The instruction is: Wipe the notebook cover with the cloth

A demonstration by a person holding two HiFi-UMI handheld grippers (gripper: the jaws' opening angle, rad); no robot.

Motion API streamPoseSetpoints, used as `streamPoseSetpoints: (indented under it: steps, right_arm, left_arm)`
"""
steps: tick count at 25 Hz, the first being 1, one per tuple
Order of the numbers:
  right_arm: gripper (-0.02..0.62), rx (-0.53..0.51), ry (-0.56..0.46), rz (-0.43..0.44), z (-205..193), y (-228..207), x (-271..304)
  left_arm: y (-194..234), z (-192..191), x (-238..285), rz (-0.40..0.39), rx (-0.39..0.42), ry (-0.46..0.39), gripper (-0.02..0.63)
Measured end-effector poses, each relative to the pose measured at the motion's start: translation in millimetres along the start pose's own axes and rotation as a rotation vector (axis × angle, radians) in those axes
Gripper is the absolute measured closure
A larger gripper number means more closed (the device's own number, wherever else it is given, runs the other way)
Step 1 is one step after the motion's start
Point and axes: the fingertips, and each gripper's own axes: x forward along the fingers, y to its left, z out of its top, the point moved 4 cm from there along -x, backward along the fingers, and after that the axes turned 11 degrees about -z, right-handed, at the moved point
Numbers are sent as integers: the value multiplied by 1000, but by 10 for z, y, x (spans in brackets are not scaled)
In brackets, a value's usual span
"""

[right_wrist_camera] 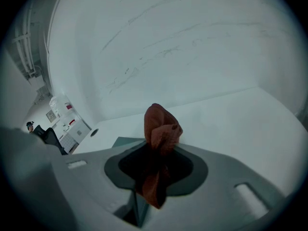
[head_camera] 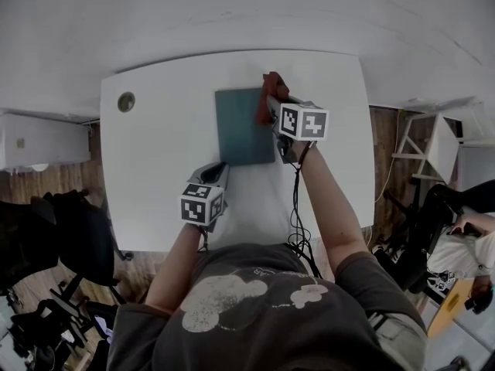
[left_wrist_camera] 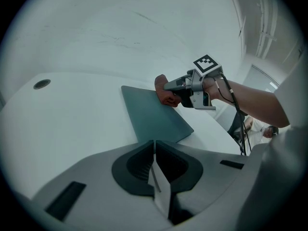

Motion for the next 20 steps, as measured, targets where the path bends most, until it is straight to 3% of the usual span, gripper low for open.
streamPoseSetpoints:
  steps: [11,20]
  right_arm:
    - [491,12,16,-35,-42,-159,-111]
    - [491,-16,-10,20,47,84,-281]
  left_arm:
    - [1,-11,-12,9,-2,-9,586]
    - [-26,-14,-21,11,23,-3,586]
